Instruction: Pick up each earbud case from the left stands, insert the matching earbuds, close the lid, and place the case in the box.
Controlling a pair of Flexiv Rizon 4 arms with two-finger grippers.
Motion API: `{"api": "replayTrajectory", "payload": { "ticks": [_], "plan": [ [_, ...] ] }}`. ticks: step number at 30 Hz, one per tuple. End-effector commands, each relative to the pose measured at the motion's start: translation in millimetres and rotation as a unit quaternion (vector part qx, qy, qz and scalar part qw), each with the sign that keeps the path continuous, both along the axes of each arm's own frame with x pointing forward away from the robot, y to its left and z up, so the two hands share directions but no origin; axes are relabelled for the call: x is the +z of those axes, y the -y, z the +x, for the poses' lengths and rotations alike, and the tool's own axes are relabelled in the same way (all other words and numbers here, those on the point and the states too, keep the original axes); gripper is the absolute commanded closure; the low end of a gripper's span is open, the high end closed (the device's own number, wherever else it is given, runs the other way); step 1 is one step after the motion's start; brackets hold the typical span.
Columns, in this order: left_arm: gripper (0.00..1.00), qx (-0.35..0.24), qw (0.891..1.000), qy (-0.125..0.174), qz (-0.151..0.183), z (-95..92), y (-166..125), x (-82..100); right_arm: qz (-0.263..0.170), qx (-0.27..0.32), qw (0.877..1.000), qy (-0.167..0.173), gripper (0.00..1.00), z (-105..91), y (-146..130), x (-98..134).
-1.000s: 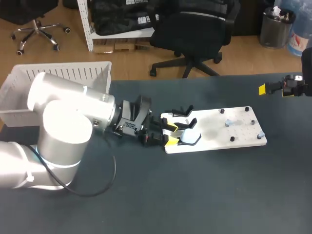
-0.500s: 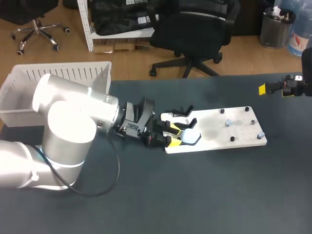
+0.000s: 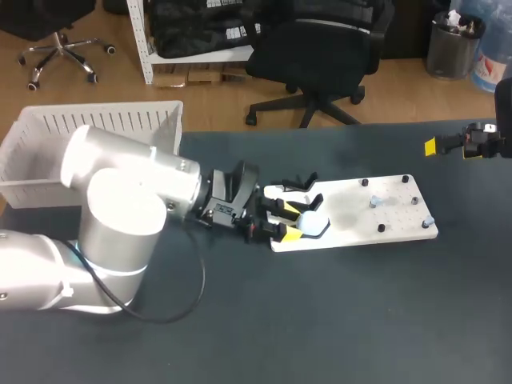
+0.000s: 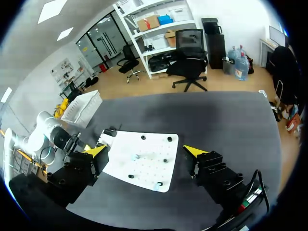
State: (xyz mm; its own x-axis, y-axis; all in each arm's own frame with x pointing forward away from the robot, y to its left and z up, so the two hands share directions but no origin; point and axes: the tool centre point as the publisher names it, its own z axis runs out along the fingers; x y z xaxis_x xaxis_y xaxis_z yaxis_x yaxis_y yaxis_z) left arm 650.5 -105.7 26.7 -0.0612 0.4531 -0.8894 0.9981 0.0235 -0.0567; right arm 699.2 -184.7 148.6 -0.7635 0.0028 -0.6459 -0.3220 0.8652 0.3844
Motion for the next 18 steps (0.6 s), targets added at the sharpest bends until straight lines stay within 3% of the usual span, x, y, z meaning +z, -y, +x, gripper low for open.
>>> {"api": "replayTrajectory", "payload": {
  "ticks": [1,18],
  "plan": [
    [0.53,-0.002,1.000,0.002,-0.005,1.0,4.1,-3.0,-0.001,0.000,1.000,-0.001,0.00,0.2,0.2,0.4],
    [0.52,-0.002,1.000,-0.008,-0.013,1.2,12.9,-8.0,-0.001,0.000,1.000,-0.001,0.00,0.2,0.2,0.4]
  ]
}}
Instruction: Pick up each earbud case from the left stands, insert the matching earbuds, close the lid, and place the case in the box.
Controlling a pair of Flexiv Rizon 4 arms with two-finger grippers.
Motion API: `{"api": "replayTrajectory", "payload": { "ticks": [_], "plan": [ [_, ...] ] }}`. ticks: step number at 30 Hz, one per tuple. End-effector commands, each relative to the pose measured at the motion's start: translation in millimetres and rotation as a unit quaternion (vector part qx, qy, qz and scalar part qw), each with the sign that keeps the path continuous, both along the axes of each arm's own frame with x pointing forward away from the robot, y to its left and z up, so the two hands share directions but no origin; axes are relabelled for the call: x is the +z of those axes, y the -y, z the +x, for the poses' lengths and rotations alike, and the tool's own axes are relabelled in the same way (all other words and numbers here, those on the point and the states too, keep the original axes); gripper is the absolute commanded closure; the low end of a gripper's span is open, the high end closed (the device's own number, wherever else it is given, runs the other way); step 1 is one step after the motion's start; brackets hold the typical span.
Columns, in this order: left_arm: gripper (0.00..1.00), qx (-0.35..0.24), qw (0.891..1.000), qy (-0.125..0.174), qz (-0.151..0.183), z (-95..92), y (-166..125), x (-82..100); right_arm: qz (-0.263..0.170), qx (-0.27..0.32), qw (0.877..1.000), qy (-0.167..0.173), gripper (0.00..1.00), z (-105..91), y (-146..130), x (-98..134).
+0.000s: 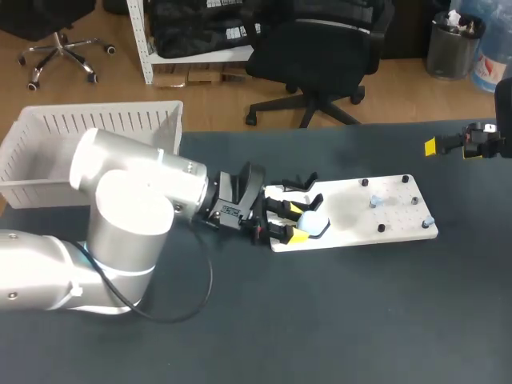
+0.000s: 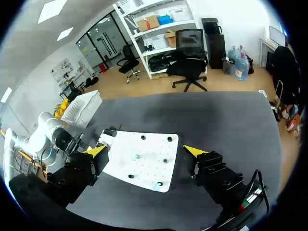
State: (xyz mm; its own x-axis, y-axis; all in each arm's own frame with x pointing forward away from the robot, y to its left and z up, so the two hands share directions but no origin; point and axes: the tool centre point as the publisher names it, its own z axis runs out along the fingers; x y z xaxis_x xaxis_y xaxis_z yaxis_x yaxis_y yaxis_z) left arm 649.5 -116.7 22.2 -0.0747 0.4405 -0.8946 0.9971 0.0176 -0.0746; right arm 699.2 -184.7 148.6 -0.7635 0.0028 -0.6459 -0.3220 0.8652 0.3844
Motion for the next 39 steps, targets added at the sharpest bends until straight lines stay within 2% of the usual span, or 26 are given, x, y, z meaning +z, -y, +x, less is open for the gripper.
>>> {"api": "replayTrajectory", "payload": {
  "ticks": [1,39],
  "plan": [
    [0.52,0.002,1.000,0.000,-0.006,2.6,2.0,-3.6,-0.001,0.000,1.000,-0.001,0.00,0.2,0.2,0.4],
    [0.54,0.006,1.000,0.001,-0.025,7.1,10.3,-7.9,-0.001,0.000,1.000,-0.001,0.00,0.2,0.2,0.4]
  ]
}}
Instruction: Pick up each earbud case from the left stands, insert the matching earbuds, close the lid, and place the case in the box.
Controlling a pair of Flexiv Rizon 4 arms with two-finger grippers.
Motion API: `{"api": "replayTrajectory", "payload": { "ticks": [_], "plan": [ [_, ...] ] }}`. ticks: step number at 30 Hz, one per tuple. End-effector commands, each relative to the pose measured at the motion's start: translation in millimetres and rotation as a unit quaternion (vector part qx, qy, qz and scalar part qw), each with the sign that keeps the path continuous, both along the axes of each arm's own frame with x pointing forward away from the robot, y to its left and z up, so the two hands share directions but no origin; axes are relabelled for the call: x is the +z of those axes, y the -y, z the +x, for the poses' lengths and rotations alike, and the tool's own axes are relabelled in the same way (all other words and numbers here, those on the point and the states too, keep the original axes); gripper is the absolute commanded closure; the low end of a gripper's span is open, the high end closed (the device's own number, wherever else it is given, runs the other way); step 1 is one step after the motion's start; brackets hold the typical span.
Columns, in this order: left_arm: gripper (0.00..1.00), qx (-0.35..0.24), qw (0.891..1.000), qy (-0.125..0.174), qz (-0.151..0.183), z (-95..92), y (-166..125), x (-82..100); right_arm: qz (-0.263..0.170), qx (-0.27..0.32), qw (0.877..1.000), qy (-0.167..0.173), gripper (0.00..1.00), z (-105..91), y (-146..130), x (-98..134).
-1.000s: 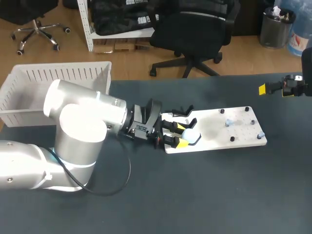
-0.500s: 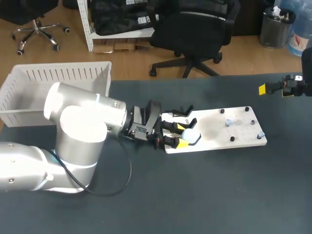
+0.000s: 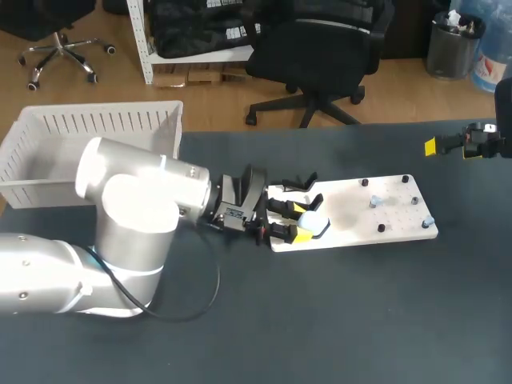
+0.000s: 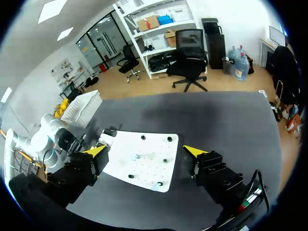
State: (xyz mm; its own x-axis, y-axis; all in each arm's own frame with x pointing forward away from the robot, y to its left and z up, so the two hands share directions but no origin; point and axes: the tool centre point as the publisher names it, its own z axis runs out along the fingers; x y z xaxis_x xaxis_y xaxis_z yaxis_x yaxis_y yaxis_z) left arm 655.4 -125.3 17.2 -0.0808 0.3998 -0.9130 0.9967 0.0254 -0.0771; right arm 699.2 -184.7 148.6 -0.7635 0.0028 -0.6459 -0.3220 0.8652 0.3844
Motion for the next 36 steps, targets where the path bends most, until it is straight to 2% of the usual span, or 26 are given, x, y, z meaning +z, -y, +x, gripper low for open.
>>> {"api": "replayTrajectory", "payload": {
  "ticks": [1,6,9,12,13,14,16,20,25,30,33,36],
  "plan": [
    [0.54,0.001,1.000,0.001,-0.003,1.1,2,-3.0,-0.001,0.000,1.000,-0.001,0.00,0.2,0,0],
    [0.57,-0.001,1.000,0.004,-0.004,0.8,2,-2.9,-0.001,0.000,1.000,-0.001,0.00,0.2,0,0],
    [0.68,-0.001,1.000,0.005,-0.005,0.2,3,-2.8,-0.001,0.000,1.000,-0.001,0.00,0.2,0,0],
    [0.73,-0.003,1.000,0.006,-0.003,-0.4,3,-3.3,-0.001,0.000,1.000,-0.001,0.00,0.2,0,0],
    [0.85,-0.003,1.000,0.007,-0.003,-0.7,3,-3.4,-0.001,0.000,1.000,-0.001,0.00,0.2,0,0],
    [0.92,-0.004,1.000,0.007,-0.003,-0.7,3,-3.4,-0.001,0.000,1.000,-0.001,0.00,0.2,0,0],
    [1.00,-0.003,1.000,0.008,-0.004,-0.9,3,-3.2,-0.001,0.000,1.000,-0.001,0.00,0.2,0,0],
    [1.00,0.000,1.000,0.011,-0.008,-1.2,0,0.8,-0.001,0.000,1.000,-0.001,0.00,0.2,0,0],
    [1.00,0.003,0.999,0.022,-0.035,-3.9,-8,19.8,-0.001,0.000,1.000,-0.001,0.00,0.2,0,0],
    [1.00,0.009,0.997,0.036,-0.069,-10.2,-10,49.8,-0.001,0.000,1.000,-0.001,0.00,0.2,0,0],
    [1.00,0.014,0.994,0.049,-0.101,-15.0,-9,70.3,-0.001,0.000,1.000,-0.001,0.00,0.2,0,0],
    [1.00,0.023,0.990,0.047,-0.133,-18.1,-9,86.7,-0.001,0.000,1.000,-0.001,0.00,0.2,0,0]
  ]
}}
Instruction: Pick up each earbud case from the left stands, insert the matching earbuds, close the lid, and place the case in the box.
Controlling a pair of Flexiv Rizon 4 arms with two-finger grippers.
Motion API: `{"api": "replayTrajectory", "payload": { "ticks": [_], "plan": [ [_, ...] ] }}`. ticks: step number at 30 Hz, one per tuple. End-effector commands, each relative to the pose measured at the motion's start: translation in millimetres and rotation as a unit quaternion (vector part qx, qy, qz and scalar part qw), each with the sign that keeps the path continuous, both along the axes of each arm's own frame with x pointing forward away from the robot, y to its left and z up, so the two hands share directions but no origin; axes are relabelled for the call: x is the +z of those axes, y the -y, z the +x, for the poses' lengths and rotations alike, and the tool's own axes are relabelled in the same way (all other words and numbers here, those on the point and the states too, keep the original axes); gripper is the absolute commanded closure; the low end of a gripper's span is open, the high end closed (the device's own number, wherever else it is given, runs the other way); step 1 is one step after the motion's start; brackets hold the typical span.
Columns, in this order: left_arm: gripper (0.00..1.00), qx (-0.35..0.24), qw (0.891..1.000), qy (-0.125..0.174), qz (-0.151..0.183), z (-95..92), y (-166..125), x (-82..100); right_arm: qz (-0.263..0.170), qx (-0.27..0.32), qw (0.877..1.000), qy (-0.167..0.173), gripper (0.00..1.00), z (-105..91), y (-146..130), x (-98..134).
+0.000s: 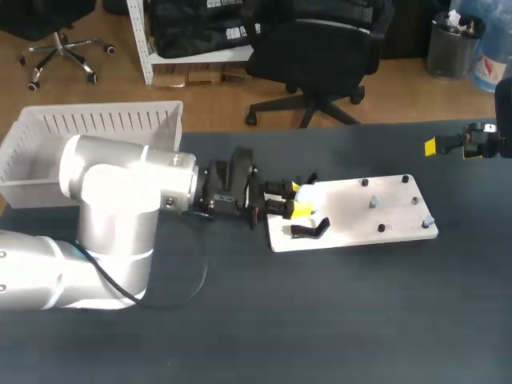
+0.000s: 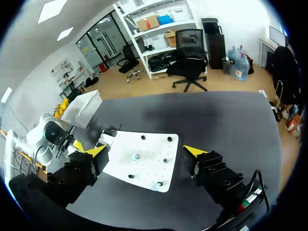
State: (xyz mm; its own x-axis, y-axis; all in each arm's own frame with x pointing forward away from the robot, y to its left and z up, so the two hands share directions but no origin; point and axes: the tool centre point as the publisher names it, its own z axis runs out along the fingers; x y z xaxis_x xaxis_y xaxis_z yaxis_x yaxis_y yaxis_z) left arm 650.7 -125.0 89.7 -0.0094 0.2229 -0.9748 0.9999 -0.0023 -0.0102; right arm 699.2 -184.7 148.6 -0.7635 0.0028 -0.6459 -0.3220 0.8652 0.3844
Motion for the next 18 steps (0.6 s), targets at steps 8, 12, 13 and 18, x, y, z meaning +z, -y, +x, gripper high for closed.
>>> {"api": "replayTrajectory", "payload": {
  "ticks": [8,12,13,18],
  "plan": [
    [1.00,0.033,0.998,0.013,-0.053,-15.5,-10.7,24.1,-0.001,0.000,1.000,-0.001,0.00,0.2,0.2,0.4],
    [1.00,0.033,0.998,0.013,-0.053,-15.5,-10.7,24.1,-0.001,0.000,1.000,-0.001,0.00,0.2,0.2,0.4],
    [1.00,0.033,0.998,0.013,-0.053,-15.5,-10.7,24.1,-0.001,0.000,1.000,-0.001,0.00,0.2,0.2,0.4],
    [1.00,0.033,0.998,0.013,-0.053,-15.5,-10.7,24.1,-0.001,0.000,1.000,-0.001,0.00,0.2,0.2,0.4]
  ]
}}
